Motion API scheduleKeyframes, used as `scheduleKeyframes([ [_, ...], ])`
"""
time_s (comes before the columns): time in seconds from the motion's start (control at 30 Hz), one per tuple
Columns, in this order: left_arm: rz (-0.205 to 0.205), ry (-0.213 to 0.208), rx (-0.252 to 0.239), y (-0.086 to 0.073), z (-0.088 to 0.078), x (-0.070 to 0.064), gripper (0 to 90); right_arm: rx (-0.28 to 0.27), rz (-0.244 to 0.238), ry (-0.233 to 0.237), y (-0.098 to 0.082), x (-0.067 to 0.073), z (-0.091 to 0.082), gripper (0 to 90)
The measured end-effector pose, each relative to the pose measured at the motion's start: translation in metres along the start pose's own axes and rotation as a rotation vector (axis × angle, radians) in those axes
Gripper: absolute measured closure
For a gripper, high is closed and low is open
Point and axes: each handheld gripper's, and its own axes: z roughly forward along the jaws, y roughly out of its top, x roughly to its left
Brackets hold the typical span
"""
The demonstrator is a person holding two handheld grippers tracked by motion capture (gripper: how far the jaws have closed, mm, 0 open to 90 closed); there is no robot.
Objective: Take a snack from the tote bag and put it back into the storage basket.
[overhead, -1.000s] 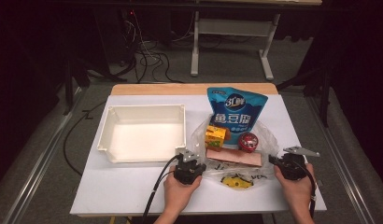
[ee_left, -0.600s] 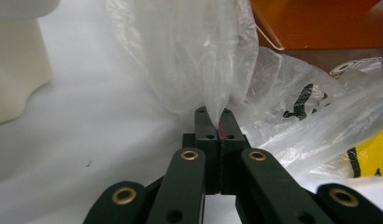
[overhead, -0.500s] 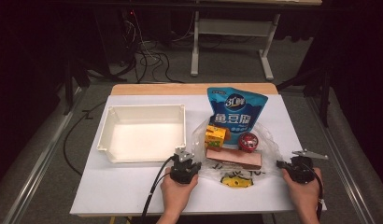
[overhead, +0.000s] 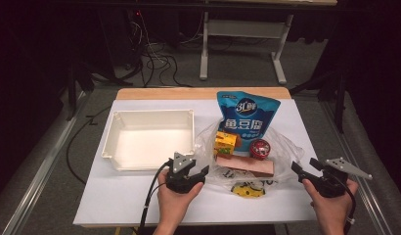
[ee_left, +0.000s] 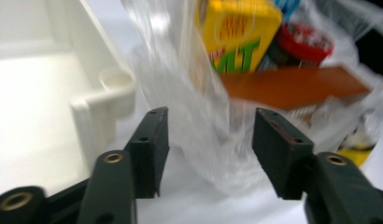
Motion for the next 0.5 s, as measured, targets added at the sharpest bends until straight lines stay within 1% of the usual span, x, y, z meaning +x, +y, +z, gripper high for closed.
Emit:
scheduleKeyframes([
  [0.03,-0.001,0.018,-0.02,0.004,-0.002,0.0,42.8,-0.008,-0.023,0.008,0.004,0.003,0.0,29.3],
  [0.07,-0.012,0.039,-0.045,0.008,-0.003,-0.001,42.0,-0.013,-0.053,0.015,0.008,0.006,0.0,31.3],
  [0.1,-0.01,0.04,-0.066,0.012,-0.004,-0.002,42.1,-0.012,-0.068,0.023,0.013,0.008,0.001,34.1],
  [0.13,0.005,0.044,-0.081,0.017,-0.004,-0.004,41.9,-0.011,-0.069,0.051,0.017,0.009,0.004,36.2],
  [0.17,0.028,0.059,-0.095,0.022,-0.002,-0.006,41.5,-0.009,-0.066,0.08,0.022,0.01,0.007,36.6],
  [0.2,0.049,0.083,-0.102,0.027,0.001,-0.008,41.0,-0.007,-0.071,0.082,0.026,0.011,0.011,37.1],
  [0.23,0.062,0.101,-0.104,0.031,0.005,-0.009,40.8,-0.007,-0.09,0.073,0.03,0.013,0.015,37.5],
  [0.27,0.064,0.108,-0.107,0.035,0.01,-0.01,40.3,-0.009,-0.109,0.066,0.034,0.014,0.02,36.7],
  [0.33,0.066,0.112,-0.085,0.041,0.021,-0.01,40.3,-0.009,-0.103,0.046,0.041,0.017,0.03,34.3],
  [0.37,0.071,0.125,-0.063,0.041,0.028,-0.011,42.5,-0.002,-0.109,0.047,0.044,0.018,0.036,32.2],
  [0.4,0.079,0.157,-0.042,0.041,0.035,-0.012,42.5,0.012,-0.118,0.039,0.045,0.019,0.042,30.5],
  [0.43,0.078,0.175,-0.034,0.04,0.04,-0.011,42.2,0.033,-0.124,0.031,0.046,0.02,0.049,30.2],
  [0.5,0.065,0.171,-0.01,0.036,0.05,-0.011,42.6,0.076,-0.136,0.037,0.045,0.021,0.063,30.3],
])
